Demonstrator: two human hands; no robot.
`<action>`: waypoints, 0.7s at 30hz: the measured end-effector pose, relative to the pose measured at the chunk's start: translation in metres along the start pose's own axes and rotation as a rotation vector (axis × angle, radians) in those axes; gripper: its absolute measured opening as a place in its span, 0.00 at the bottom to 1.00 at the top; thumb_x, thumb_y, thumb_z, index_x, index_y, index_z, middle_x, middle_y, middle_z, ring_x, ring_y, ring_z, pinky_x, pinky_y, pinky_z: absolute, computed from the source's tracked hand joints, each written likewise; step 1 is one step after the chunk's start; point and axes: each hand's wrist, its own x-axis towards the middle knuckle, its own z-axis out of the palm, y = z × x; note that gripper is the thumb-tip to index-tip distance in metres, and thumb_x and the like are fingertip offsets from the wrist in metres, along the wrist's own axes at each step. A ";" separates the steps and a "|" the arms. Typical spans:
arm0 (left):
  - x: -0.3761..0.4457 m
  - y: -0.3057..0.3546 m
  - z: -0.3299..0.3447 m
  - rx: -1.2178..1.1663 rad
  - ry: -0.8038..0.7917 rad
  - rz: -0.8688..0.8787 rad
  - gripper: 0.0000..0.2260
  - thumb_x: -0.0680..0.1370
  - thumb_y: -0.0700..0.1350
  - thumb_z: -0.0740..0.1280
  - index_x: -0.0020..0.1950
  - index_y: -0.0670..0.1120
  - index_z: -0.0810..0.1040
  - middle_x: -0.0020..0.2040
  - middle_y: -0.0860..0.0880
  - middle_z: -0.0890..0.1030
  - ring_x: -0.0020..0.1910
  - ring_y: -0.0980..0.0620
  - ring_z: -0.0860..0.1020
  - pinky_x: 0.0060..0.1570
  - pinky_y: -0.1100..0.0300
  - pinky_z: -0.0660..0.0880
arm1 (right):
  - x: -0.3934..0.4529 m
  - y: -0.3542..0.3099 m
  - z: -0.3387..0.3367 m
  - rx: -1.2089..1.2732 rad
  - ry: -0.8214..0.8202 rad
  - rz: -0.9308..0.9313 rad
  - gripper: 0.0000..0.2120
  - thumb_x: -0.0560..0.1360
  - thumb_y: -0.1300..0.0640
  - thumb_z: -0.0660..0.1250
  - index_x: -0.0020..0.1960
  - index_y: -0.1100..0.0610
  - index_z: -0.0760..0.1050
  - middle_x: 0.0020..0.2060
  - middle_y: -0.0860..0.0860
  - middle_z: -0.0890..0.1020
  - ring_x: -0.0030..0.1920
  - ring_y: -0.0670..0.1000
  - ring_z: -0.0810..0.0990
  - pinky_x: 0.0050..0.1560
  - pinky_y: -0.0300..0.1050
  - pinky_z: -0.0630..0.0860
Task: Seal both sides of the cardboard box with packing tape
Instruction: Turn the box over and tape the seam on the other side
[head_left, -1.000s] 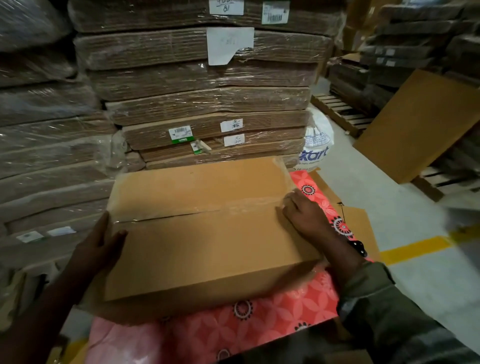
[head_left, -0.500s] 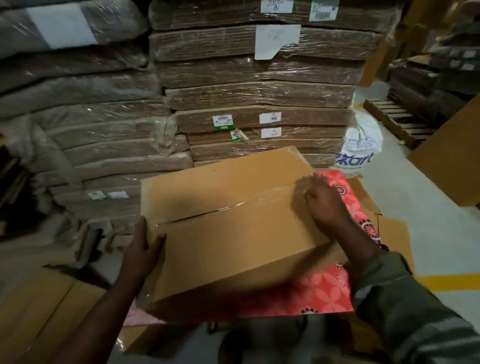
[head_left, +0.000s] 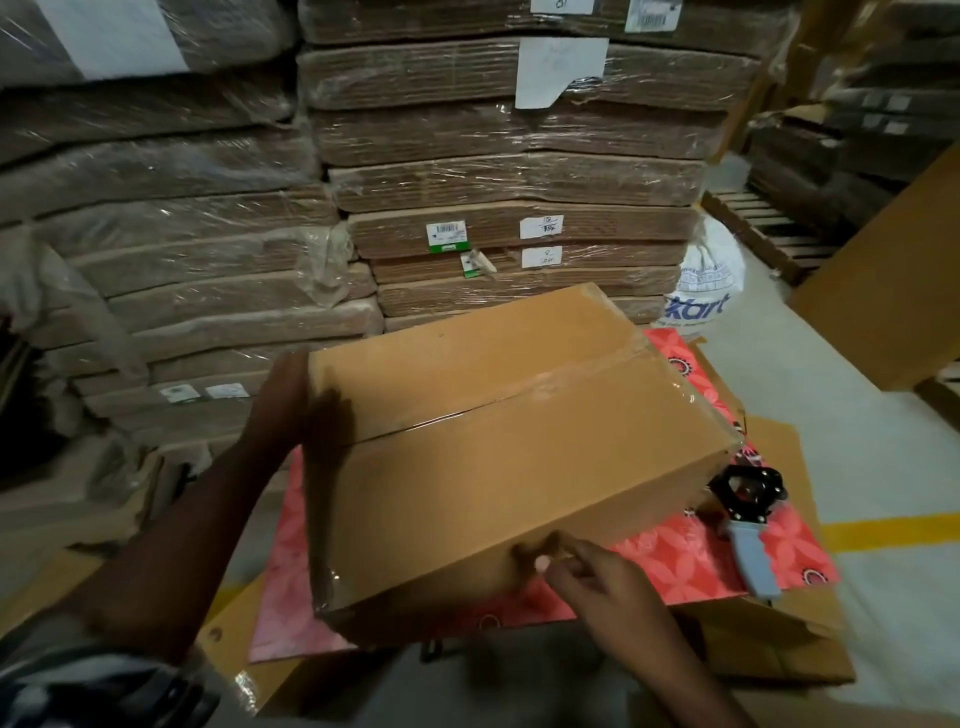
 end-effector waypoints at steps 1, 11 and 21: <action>0.016 -0.007 0.002 0.067 -0.037 -0.006 0.25 0.78 0.52 0.74 0.67 0.38 0.73 0.62 0.35 0.76 0.61 0.33 0.74 0.58 0.39 0.74 | -0.001 -0.006 0.010 0.054 -0.020 0.022 0.04 0.79 0.47 0.71 0.52 0.45 0.83 0.45 0.36 0.87 0.48 0.36 0.84 0.51 0.35 0.77; 0.072 -0.030 0.006 0.161 -0.202 0.033 0.32 0.77 0.67 0.61 0.66 0.41 0.77 0.63 0.35 0.79 0.61 0.36 0.77 0.59 0.45 0.74 | 0.030 -0.024 0.084 0.123 0.133 0.263 0.30 0.66 0.28 0.73 0.49 0.55 0.79 0.41 0.47 0.86 0.44 0.44 0.84 0.47 0.43 0.79; 0.008 -0.048 -0.014 -0.315 -0.169 -0.119 0.20 0.74 0.59 0.74 0.45 0.41 0.83 0.42 0.40 0.84 0.42 0.39 0.82 0.41 0.49 0.75 | 0.140 -0.023 0.018 0.544 0.293 0.176 0.24 0.66 0.54 0.76 0.61 0.58 0.79 0.55 0.56 0.87 0.52 0.55 0.86 0.55 0.51 0.81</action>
